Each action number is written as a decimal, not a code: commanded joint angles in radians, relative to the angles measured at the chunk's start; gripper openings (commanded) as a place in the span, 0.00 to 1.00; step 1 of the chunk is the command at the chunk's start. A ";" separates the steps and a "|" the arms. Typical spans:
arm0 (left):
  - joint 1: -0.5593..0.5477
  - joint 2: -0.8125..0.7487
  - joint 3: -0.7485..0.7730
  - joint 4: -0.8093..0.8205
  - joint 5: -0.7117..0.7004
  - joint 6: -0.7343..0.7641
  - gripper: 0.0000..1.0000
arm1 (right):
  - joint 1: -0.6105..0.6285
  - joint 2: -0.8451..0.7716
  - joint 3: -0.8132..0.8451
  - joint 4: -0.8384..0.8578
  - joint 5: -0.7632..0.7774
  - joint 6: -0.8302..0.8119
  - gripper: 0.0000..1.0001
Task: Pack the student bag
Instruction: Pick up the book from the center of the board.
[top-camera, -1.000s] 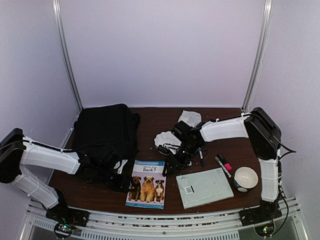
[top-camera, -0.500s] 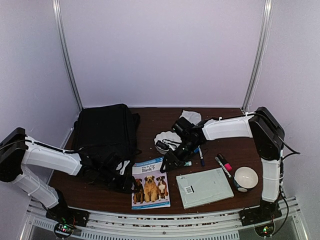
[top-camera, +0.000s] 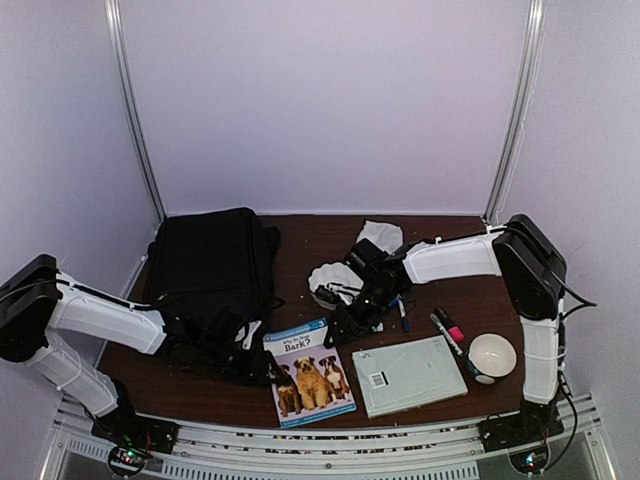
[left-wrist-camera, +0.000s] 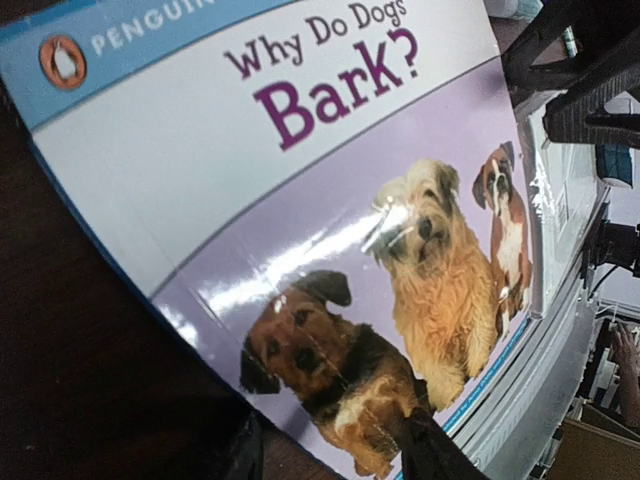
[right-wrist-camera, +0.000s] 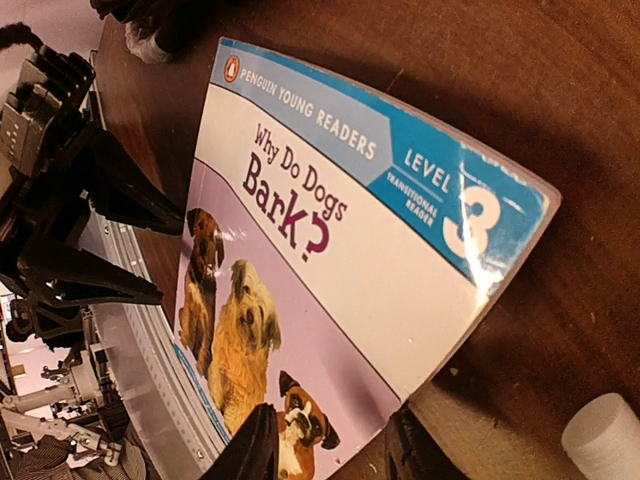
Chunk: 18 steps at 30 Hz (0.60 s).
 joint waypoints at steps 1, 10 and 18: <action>-0.009 0.028 -0.024 0.034 -0.001 -0.011 0.50 | 0.002 0.001 -0.023 0.061 -0.108 0.026 0.36; -0.010 0.049 -0.026 0.046 -0.008 -0.009 0.50 | -0.004 -0.047 -0.082 0.202 -0.238 0.067 0.24; -0.009 0.035 -0.037 0.046 -0.026 -0.010 0.50 | -0.005 0.042 -0.006 0.084 -0.151 -0.018 0.27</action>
